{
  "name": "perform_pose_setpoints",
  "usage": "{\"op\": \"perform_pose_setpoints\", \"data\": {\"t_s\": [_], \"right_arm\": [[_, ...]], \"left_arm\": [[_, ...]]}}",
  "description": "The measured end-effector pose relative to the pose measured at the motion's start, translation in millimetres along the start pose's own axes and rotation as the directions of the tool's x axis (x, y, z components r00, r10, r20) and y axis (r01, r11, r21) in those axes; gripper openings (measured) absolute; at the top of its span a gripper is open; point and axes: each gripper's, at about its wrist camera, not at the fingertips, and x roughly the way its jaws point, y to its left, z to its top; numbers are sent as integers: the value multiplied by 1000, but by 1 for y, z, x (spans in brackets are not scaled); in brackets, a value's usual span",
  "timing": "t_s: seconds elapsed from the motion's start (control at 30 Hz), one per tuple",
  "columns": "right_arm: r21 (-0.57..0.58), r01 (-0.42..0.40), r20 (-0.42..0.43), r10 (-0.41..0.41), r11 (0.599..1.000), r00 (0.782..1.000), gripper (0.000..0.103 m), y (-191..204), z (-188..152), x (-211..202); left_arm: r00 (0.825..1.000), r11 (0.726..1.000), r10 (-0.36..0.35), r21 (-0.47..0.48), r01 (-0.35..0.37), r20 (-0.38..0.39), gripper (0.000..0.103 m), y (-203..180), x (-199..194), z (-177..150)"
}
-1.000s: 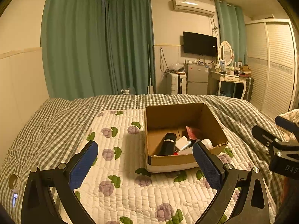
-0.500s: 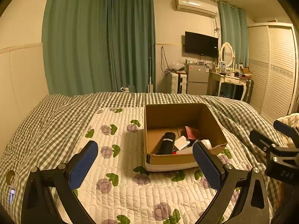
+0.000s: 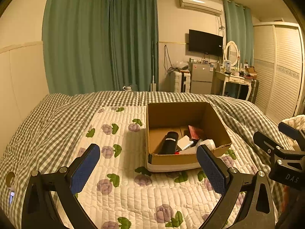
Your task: Organize rigid objects
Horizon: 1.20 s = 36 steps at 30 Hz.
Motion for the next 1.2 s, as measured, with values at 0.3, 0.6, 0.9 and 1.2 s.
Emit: {"op": "perform_pose_setpoints", "data": {"t_s": [0.3, 0.6, 0.9, 1.2], "right_arm": [[-8, 2, 2, -2, 1000, 1000, 103, 0, 1, -1], [-8, 2, -5, -2, 1000, 1000, 103, 0, 0, 1], [-13, 5, -13, -5, 1000, 1000, 103, -2, -1, 2], [-14, 6, -18, -7, 1000, 1000, 103, -2, -2, 4]], "left_arm": [[1000, 1000, -4, 14, 4, -6, 103, -3, 1, -1], [1000, 1000, 12, 12, -12, -4, 103, -1, 2, -2], [1000, 1000, 18, 17, -18, -7, 103, -1, 2, -3], [1000, 1000, 14, 21, -13, -14, 103, -1, 3, -5]]}}
